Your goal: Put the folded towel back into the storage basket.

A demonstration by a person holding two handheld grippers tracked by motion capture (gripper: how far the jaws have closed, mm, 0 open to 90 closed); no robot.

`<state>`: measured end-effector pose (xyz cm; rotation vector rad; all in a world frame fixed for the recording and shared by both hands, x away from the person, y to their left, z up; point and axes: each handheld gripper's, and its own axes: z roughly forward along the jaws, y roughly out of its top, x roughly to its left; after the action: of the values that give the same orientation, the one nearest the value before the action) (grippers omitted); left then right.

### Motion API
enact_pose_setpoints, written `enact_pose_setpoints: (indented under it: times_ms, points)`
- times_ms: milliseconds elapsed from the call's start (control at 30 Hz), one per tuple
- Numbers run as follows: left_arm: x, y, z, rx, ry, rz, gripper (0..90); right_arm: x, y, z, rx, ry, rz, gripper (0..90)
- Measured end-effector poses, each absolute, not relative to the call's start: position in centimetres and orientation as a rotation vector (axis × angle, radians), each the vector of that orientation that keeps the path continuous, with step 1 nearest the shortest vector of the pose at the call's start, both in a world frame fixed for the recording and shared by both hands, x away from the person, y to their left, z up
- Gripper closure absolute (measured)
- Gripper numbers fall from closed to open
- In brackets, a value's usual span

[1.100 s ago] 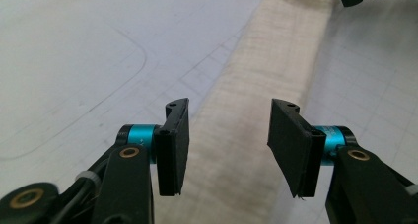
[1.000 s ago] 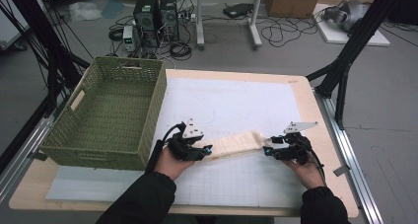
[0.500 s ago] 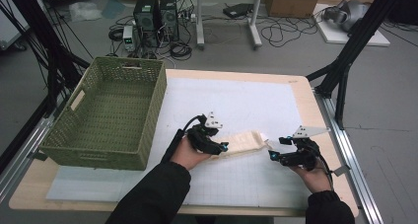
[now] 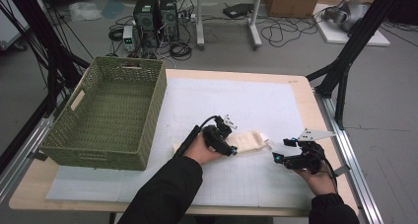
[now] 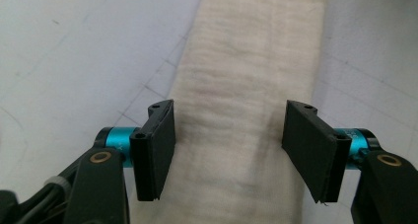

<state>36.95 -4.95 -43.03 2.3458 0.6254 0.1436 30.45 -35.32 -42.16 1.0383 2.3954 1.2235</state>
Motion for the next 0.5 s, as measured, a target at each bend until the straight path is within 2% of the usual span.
enact_pose_setpoints:
  times_ms: [267,500]
  points:
    - [36.62,-5.01,-43.06,2.372,0.595,0.125,33.4,30.52,-35.14,-42.20,1.032,2.394,1.213,23.0]
    - [36.35,-5.01,-43.05,2.390,0.578,0.137,33.9,30.42,-35.32,-42.22,1.035,2.388,1.193,21.8]
